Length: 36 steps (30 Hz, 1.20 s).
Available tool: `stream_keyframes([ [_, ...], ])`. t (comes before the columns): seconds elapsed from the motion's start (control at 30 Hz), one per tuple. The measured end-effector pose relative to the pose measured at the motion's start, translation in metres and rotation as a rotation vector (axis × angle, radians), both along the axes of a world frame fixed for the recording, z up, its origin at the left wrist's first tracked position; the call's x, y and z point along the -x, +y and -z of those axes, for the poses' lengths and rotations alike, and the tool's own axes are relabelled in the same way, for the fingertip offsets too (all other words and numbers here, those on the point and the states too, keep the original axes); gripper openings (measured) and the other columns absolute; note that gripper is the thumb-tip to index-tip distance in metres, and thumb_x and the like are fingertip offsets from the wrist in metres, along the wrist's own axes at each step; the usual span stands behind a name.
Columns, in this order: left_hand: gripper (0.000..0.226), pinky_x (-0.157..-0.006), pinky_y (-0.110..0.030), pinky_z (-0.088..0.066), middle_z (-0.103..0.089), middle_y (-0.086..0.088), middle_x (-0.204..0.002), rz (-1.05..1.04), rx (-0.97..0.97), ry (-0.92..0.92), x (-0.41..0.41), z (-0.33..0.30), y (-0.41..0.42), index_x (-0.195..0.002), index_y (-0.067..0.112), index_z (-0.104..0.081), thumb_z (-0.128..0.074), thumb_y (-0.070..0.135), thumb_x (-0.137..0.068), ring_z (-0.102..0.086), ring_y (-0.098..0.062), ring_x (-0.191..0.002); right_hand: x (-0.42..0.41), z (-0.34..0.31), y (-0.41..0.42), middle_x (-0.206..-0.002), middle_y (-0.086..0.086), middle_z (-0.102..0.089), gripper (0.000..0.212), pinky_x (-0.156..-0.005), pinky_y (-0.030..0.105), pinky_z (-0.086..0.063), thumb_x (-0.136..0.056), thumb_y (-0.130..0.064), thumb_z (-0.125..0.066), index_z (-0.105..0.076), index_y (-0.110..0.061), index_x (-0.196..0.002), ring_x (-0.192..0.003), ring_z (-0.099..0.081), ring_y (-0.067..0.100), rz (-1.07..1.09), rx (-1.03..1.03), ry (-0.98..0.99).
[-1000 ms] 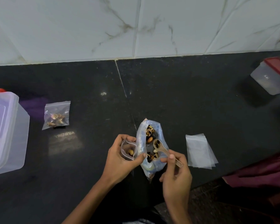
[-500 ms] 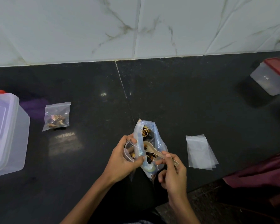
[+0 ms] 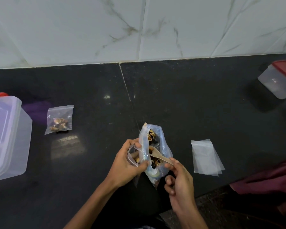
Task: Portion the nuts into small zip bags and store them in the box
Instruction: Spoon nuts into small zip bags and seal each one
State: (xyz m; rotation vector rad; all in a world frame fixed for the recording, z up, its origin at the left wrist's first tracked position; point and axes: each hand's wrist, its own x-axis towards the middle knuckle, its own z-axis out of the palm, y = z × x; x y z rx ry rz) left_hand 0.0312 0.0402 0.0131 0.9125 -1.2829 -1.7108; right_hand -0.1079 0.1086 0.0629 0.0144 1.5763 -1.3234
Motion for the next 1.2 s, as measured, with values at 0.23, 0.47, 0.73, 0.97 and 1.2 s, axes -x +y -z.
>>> stream_keyframes([
  [0.23, 0.051, -0.069, -0.030, -0.057, -0.063, -0.007, -0.100, -0.126, 0.108, -0.190, -0.005, -0.005, 0.002, -0.098, 0.029, -0.053, -0.087, 0.026, -0.059, -0.068, -0.017, -0.085, 0.000, -0.005, 0.010, -0.066, -0.002, -0.063, 0.019, -0.027, 0.012, -0.021, -0.098, -0.020, -0.045, -0.061, -0.012, -0.105, -0.033, -0.038, 0.004, 0.090, 0.081, -0.028],
  [0.47, 0.050, -0.067, -0.027, -0.056, -0.059, 0.007, -0.091, -0.213, 0.260, -0.268, -0.003, -0.013, 0.003, -0.097, 0.025, -0.050, -0.085, 0.010, -0.065, -0.063, -0.017, -0.076, 0.001, -0.040, 0.017, -0.062, 0.000, -0.061, 0.022, -0.028, 0.013, -0.020, -0.096, -0.025, -0.044, -0.064, -0.016, -0.100, -0.032, -0.036, 0.007, 0.004, 0.226, 0.069],
  [0.73, 0.050, -0.070, -0.018, -0.051, -0.063, 0.007, -0.092, -0.230, 0.278, -0.211, 0.001, -0.015, 0.007, -0.100, 0.026, -0.050, -0.081, 0.011, -0.063, -0.064, -0.009, -0.080, -0.023, -0.035, 0.028, -0.076, -0.011, -0.067, 0.022, -0.043, 0.019, -0.043, -0.092, -0.052, -0.042, -0.061, -0.041, -0.099, -0.047, -0.055, 0.005, -0.509, 0.455, 0.907],
  [0.97, 0.051, -0.068, -0.027, -0.054, -0.062, 0.002, -0.092, -0.245, 0.272, -0.205, 0.001, -0.016, 0.006, -0.101, 0.035, -0.050, -0.081, 0.024, -0.061, -0.064, -0.016, -0.077, -0.031, -0.029, 0.030, -0.096, -0.017, -0.069, 0.021, -0.061, 0.012, -0.053, -0.097, -0.039, -0.043, -0.060, -0.032, -0.108, -0.080, -0.064, -0.011, -0.572, 0.609, 1.343],
  [1.2, 0.057, -0.069, -0.030, -0.056, -0.061, 0.000, -0.092, -0.239, 0.273, -0.231, -0.001, -0.010, 0.006, -0.106, 0.028, -0.049, -0.083, 0.012, -0.062, -0.064, -0.019, -0.079, -0.030, -0.029, 0.029, -0.087, -0.018, -0.069, 0.019, -0.056, 0.016, -0.054, -0.097, -0.040, -0.045, -0.061, -0.032, -0.104, -0.070, -0.065, -0.008, -0.487, 0.646, 1.336],
])
